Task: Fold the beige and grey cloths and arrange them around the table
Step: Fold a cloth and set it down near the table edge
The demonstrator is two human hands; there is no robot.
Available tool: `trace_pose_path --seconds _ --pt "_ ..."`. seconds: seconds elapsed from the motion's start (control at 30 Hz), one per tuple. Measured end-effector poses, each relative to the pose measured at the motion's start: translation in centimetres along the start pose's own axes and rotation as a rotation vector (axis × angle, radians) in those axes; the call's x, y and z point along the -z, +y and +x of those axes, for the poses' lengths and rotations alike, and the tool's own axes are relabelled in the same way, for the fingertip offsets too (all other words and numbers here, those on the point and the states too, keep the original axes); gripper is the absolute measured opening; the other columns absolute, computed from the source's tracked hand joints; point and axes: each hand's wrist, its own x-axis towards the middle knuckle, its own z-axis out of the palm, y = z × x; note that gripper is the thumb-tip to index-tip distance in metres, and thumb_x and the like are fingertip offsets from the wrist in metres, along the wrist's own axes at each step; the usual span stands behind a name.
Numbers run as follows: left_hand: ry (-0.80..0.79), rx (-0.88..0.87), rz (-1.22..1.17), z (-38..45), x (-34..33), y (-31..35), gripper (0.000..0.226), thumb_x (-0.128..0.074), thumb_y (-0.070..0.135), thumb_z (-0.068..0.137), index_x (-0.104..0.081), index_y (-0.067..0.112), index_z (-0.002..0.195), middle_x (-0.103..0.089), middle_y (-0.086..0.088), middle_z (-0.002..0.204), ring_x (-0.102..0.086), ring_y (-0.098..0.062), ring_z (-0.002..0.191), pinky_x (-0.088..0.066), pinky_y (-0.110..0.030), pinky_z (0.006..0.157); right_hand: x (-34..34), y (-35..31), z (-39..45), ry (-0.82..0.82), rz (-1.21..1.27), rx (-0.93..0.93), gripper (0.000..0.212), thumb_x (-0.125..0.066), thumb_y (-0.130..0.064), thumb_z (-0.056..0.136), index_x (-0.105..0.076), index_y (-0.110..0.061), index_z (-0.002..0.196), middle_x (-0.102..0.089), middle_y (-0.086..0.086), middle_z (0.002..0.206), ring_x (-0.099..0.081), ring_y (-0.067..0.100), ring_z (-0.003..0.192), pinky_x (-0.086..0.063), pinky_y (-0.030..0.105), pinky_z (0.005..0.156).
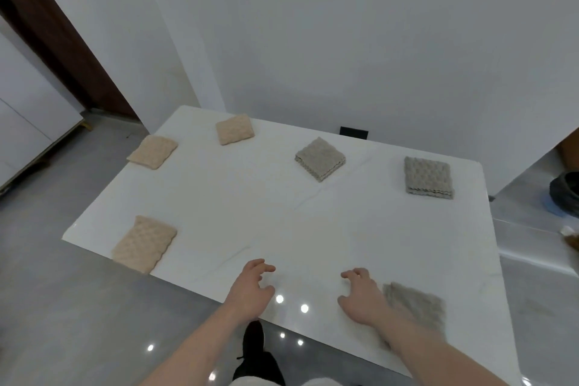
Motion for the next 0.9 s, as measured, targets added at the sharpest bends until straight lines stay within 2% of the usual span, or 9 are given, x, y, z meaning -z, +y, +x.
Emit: trace_pose_path --seconds 0.1,0.23,0.37,0.47,0.57,0.67,0.77,0.9 --pt "0.061 0.051 0.117 3.0 6.1 -5.0 0.046 -0.062 0.021 0.09 -0.057 0.029 0.135 -0.03 0.005 0.157 -0.043 -0.017 0.136 -0.04 -0.027 0.104 -1.5 -6.0 2.5 -0.013 0.005 0.003 0.062 -0.056 -0.03 0.09 -0.038 -0.022 0.149 -0.023 0.003 0.156 -0.039 0.027 0.137 -0.037 0.032 0.11" --pt "0.13 0.234 0.288 5.4 13.6 -12.3 0.05 -0.061 0.027 0.09 -0.053 0.027 0.139 -0.021 0.002 0.162 -0.031 -0.023 0.144 -0.038 -0.034 0.109 -3.7 -13.3 4.5 -0.025 0.047 0.027 0.062 -0.058 -0.031 0.09 -0.039 -0.023 0.149 -0.021 0.001 0.156 -0.043 0.025 0.135 -0.04 0.033 0.108" --pt "0.037 0.392 0.397 6.7 18.2 -18.6 0.059 -0.057 0.033 0.087 -0.047 0.027 0.145 -0.006 -0.003 0.167 -0.015 -0.028 0.15 -0.029 -0.038 0.119 -5.5 -17.7 5.3 -0.037 0.107 0.047 0.062 -0.059 -0.033 0.089 -0.04 -0.024 0.148 -0.02 -0.002 0.156 -0.05 0.021 0.129 -0.043 0.032 0.104" --pt "-0.067 0.435 0.442 7.6 19.4 -21.8 0.072 -0.052 0.036 0.083 -0.039 0.021 0.152 0.003 -0.011 0.169 -0.004 -0.031 0.155 -0.02 -0.042 0.124 -6.1 -18.9 5.4 -0.044 0.101 0.036 0.061 -0.06 -0.031 0.09 -0.041 -0.024 0.147 -0.02 -0.002 0.156 -0.053 0.019 0.125 -0.044 0.029 0.101" --pt "-0.05 0.429 0.416 7.9 20.0 -21.8 0.078 -0.049 0.028 0.084 -0.025 0.017 0.157 -0.004 -0.008 0.169 -0.011 -0.029 0.154 -0.023 -0.04 0.122 -6.0 -18.6 5.5 -0.043 0.089 0.006 0.06 -0.06 -0.03 0.09 -0.041 -0.023 0.147 -0.02 0.0 0.156 -0.06 0.016 0.11 -0.045 0.026 0.097" --pt "-0.08 0.387 0.418 7.5 19.5 -19.2 0.07 -0.047 0.022 0.086 -0.032 0.015 0.153 -0.022 -0.01 0.162 -0.03 -0.032 0.145 -0.033 -0.039 0.116 -5.8 -17.6 5.6 -0.023 0.09 -0.027 0.06 -0.061 -0.03 0.09 -0.042 -0.021 0.146 -0.02 0.001 0.156 -0.059 0.013 0.096 -0.046 0.028 0.096" --pt "-0.201 0.232 0.479 6.5 17.7 -15.6 0.058 -0.046 0.03 0.084 -0.048 0.015 0.14 -0.041 -0.007 0.143 -0.048 -0.031 0.127 -0.044 -0.037 0.102 -5.6 -16.3 5.5 0.005 0.118 -0.08 0.061 -0.061 -0.029 0.089 -0.042 -0.021 0.146 -0.02 0.001 0.156 -0.058 0.014 0.099 -0.046 0.029 0.097" --pt "-0.298 0.117 0.501 5.1 13.8 -12.2 0.046 -0.052 0.029 0.086 -0.056 0.016 0.13 -0.043 -0.002 0.137 -0.05 -0.027 0.121 -0.047 -0.036 0.098 -5.5 -13.7 4.1 0.046 0.151 -0.154 0.061 -0.062 -0.028 0.089 -0.043 -0.02 0.146 -0.021 0.003 0.155 -0.059 0.018 0.111 -0.045 0.029 0.097"
